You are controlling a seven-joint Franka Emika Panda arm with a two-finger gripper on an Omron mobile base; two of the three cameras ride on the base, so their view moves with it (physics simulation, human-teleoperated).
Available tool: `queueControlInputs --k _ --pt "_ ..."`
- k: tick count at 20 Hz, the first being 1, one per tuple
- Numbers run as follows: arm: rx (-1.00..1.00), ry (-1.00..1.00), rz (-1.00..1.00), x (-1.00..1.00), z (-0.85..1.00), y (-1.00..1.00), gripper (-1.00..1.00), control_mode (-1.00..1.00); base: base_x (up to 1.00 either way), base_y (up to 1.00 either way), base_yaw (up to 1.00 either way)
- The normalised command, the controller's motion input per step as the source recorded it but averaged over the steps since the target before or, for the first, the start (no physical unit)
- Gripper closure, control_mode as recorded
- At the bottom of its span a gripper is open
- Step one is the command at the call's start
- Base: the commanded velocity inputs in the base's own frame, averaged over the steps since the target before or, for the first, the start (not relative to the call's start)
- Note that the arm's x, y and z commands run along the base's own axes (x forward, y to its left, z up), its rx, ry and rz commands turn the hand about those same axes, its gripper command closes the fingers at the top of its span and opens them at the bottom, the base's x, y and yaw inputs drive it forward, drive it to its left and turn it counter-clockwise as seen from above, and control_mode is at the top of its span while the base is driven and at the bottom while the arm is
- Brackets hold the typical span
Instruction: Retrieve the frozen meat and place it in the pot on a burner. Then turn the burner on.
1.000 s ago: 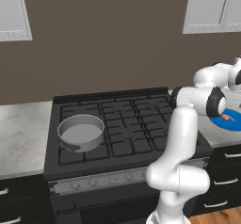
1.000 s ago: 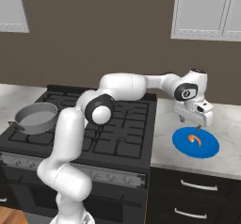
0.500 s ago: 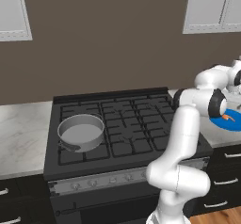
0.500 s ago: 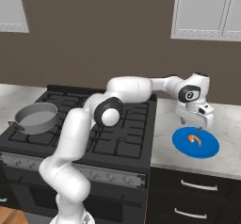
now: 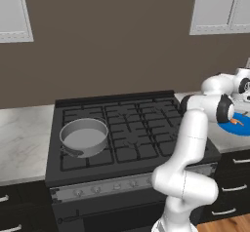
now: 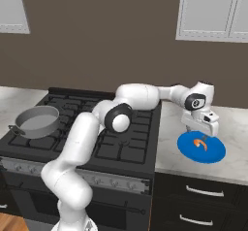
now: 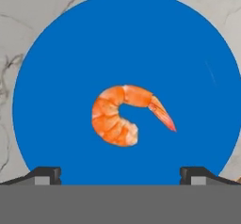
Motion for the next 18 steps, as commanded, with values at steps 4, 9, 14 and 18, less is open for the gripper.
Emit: queueControlInputs --k 4,9,14,18 --pt "0.00 0.02 0.03 0.19 -0.24 -0.27 -1.00 -1.00 0.00 0.00 0.00" --pt "0.00 0.00 0.02 0.00 -0.10 -0.01 -1.00 -1.00 0.00 0.00 0.00" --pt "0.00 0.04 0.00 0.00 -0.17 0.03 -1.00 -1.00 0.00 0.00 0.00" --pt "0.00 0.13 0.00 0.00 -0.09 0.25 -1.00 -1.00 0.00 0.00 0.00"
